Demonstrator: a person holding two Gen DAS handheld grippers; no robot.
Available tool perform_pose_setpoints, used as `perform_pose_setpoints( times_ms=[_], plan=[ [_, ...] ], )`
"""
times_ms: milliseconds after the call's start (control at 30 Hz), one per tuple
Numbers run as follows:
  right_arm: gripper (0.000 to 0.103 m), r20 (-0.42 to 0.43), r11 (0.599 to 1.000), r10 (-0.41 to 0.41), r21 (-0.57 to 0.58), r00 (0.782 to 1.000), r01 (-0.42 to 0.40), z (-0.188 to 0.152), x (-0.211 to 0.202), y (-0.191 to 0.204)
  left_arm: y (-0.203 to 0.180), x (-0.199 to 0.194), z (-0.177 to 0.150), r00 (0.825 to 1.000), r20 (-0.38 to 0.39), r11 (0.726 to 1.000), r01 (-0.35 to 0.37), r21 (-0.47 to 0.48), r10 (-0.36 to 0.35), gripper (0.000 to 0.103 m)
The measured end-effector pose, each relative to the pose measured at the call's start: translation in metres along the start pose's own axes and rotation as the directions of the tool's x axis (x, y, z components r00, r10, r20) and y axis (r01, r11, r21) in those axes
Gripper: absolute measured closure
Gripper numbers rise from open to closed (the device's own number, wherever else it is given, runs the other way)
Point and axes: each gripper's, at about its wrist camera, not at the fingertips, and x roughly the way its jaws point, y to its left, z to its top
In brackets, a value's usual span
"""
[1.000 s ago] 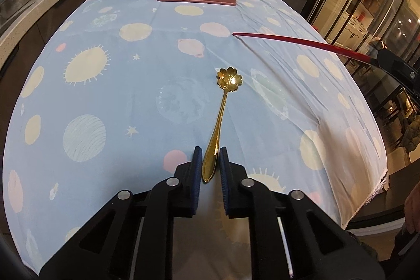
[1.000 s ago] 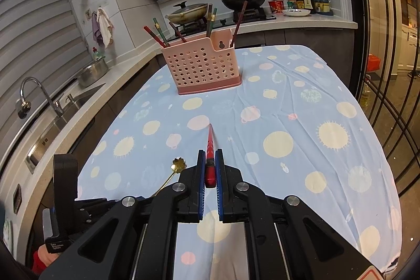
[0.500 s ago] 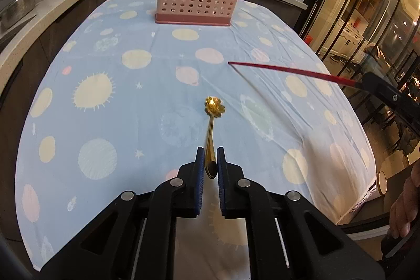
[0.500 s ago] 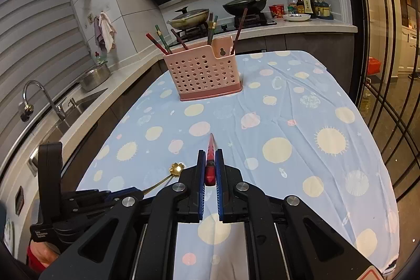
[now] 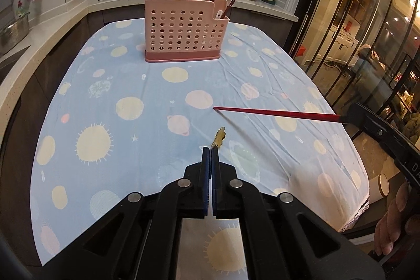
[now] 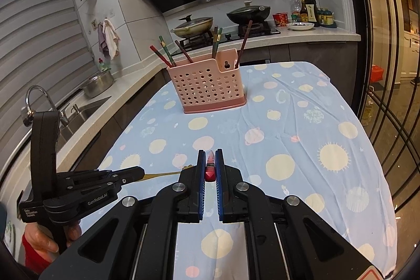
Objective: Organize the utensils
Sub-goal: 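Lift the gold spoon with the left tool while the right tool lifts the red chopstick, then lower the chopstick into the holder and open the right tool while the left tool drops the spoon in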
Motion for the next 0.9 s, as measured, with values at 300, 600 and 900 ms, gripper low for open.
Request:
perform_pose_setpoints(
  times_ms=[300, 600, 900],
  plan=[
    [0.096, 0.021, 0.999, 0.046, -0.001, 0.999, -0.046, 0.026, 0.003, 0.006, -0.005, -0.005, 0.028, 1.000, 0.013, 0.997, -0.024, 0.071, 0.024, 0.102],
    [0.096, 0.111, 0.998, 0.035, -0.058, 0.993, -0.029, 0.050, -0.001, 0.023, -0.008, -0.002, 0.025, 1.000, -0.002, 0.997, -0.016, 0.080, 0.016, 0.102],
    [0.096, 0.226, 0.998, 0.043, -0.057, 0.973, -0.031, 0.084, -0.007, 0.026, -0.007, -0.009, 0.019, 1.000, 0.000, 0.996, -0.012, 0.087, 0.012, 0.102]
  ],
)
